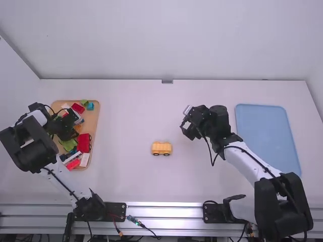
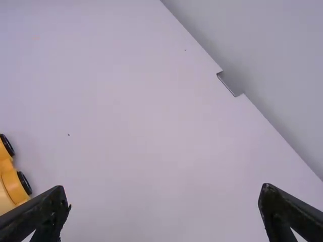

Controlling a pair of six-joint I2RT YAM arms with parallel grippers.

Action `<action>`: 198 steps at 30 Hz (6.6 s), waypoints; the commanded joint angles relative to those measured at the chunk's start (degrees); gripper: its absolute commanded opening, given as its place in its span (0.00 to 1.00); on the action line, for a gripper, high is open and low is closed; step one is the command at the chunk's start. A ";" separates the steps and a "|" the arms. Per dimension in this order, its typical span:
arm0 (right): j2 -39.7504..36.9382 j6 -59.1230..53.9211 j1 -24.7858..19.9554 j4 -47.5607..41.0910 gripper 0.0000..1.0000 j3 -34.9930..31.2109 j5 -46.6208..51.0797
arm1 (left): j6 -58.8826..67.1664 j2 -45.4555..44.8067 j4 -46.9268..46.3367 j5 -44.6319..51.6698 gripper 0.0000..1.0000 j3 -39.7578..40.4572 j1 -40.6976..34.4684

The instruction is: Assemble lego blocks to make yellow taxi

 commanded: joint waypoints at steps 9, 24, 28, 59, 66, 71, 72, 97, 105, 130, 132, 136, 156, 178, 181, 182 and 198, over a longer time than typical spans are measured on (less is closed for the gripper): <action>-1.05 0.39 -0.09 0.15 0.99 0.66 -1.38 | -1.09 3.17 0.96 1.75 0.33 -0.33 -0.33; -1.05 2.69 0.44 1.40 0.99 0.66 -1.31 | -1.11 2.25 -7.21 3.23 0.02 4.72 -0.31; -1.05 5.57 1.05 3.26 0.99 0.66 -1.11 | -1.81 0.87 -14.56 8.26 0.02 10.03 -0.33; 12.72 43.30 -13.55 44.46 0.99 0.57 -49.90 | 39.30 -5.16 -50.84 69.92 0.02 7.19 -34.69; 18.84 54.03 -9.79 60.87 0.99 0.57 -50.69 | 32.04 -5.16 -47.60 69.92 0.02 5.55 -43.52; 19.78 54.40 -6.38 62.42 0.99 0.55 -49.35 | 32.06 -5.16 -46.77 69.90 0.02 5.57 -46.53; 19.78 54.38 -5.86 62.47 0.99 0.55 -49.42 | 32.11 -5.16 -46.71 69.88 0.02 5.55 -46.71; 19.76 56.74 -7.45 62.36 0.99 0.52 -51.12 | -22.58 -5.16 5.22 54.58 0.02 3.23 -46.18; 19.76 50.58 -9.55 54.25 0.99 0.55 -50.64 | -40.35 -8.81 22.88 43.32 0.02 -6.64 -47.32; 19.76 54.07 -5.31 54.05 0.89 4.46 -56.89 | -95.51 -23.15 98.75 57.11 0.02 -38.25 -48.61; 19.76 53.88 -4.13 54.05 0.89 4.87 -56.72 | -95.43 -23.15 98.23 56.98 0.02 -38.32 -49.11; 19.76 53.90 -2.49 53.90 0.87 5.86 -56.74 | -93.04 -23.15 96.19 56.96 0.02 -38.38 -50.45; 19.76 55.34 -1.97 54.05 0.53 6.27 -56.30 | -90.49 -23.15 96.10 57.13 0.02 -39.87 -51.30; 19.76 55.19 0.24 53.83 0.21 6.27 -54.69 | -91.01 -23.15 98.60 56.94 0.19 -40.35 -52.46; 19.76 55.19 0.76 53.77 0.09 6.27 -53.83 | -90.68 -23.15 98.82 56.96 0.43 -40.35 -52.85; 19.76 55.19 0.83 53.79 0.06 6.27 -53.86 | -90.68 -23.15 98.82 56.96 0.55 -40.35 -52.83; 18.71 46.86 -6.21 39.39 0.00 6.25 -44.33 | -83.34 -23.15 87.19 56.04 0.99 -39.32 -48.19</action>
